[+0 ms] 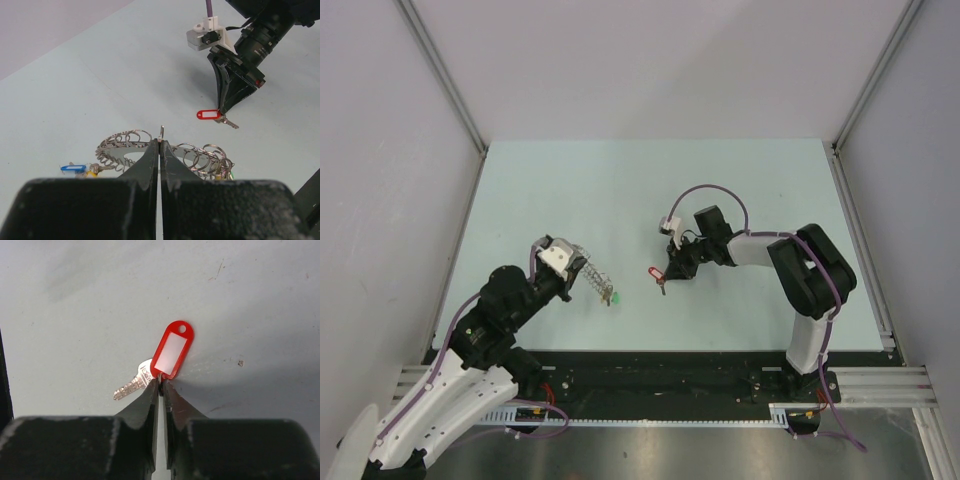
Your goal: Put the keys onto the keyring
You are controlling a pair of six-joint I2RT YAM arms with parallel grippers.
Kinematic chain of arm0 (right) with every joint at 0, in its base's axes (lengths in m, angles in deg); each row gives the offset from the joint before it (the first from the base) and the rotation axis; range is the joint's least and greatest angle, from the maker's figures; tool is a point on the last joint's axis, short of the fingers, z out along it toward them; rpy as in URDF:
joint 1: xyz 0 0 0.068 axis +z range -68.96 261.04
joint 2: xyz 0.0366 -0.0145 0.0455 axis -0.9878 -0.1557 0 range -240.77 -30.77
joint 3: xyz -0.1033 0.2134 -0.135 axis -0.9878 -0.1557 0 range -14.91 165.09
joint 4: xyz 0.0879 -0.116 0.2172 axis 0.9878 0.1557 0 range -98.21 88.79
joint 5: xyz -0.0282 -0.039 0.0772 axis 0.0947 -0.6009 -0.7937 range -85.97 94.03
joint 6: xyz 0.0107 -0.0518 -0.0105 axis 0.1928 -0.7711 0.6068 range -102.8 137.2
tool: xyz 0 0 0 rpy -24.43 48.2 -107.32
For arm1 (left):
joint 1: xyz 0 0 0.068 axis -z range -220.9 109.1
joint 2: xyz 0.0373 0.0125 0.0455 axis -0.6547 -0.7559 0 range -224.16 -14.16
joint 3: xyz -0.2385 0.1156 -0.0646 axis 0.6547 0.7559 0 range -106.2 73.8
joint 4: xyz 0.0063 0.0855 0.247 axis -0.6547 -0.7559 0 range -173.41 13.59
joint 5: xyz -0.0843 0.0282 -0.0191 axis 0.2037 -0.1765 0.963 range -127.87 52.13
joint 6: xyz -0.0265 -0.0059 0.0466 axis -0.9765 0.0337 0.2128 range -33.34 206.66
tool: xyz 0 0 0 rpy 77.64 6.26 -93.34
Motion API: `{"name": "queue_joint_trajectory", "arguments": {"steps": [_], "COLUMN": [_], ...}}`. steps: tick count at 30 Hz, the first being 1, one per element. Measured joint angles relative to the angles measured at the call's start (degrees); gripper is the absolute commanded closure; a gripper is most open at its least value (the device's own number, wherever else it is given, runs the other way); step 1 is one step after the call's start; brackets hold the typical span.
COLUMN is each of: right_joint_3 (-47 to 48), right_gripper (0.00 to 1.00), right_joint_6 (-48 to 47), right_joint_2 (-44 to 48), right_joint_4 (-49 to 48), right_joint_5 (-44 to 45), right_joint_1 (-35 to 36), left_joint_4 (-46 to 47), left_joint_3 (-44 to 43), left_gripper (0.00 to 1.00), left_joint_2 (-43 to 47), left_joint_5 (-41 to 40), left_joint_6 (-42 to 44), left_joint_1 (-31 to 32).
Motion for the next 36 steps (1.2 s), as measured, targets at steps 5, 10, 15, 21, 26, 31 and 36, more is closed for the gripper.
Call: {"name": "queue_joint_trajectory", "arguments": {"steps": [5, 10, 15, 21, 26, 31, 36], "right_joint_3": [0.17, 0.26, 0.24, 0.24, 0.35, 1.92, 0.31], "right_gripper": [1.00, 1.00, 1.00, 1.00, 1.00, 1.00, 1.00], "right_joint_6": [-0.44, -1.07, -2.34, -4.50, -5.09, -4.79, 0.28], "right_joint_2": [-0.07, 0.46, 4.79, 16.48, 28.24, 33.35, 28.87], "right_joint_4": [0.70, 2.34, 6.62, 10.93, 14.05, 17.22, 15.28], "right_joint_5": [-0.28, -0.13, 2.91, 9.55, 16.83, 22.45, 23.45], "right_joint_1": [0.00, 0.07, 1.27, 5.51, 9.46, 12.26, 13.05], "left_joint_4": [0.00, 0.00, 0.00, 0.15, 0.22, 0.17, 0.22], "left_joint_3": [0.00, 0.00, 0.00, 0.00, -0.24, -2.12, -2.51], "left_gripper": [1.00, 1.00, 0.99, 1.00, 1.00, 1.00, 1.00], "left_joint_2": [0.00, 0.00, 0.00, 0.00, -1.60, -4.96, -5.46], "left_joint_5": [0.00, 0.00, 0.31, 2.29, 4.83, 7.17, 7.65], "left_joint_6": [0.00, 0.00, 0.02, 0.48, 1.18, 1.29, 0.94], "left_joint_1": [-0.04, -0.04, -0.13, -0.17, -0.20, -0.24, -0.24]}}
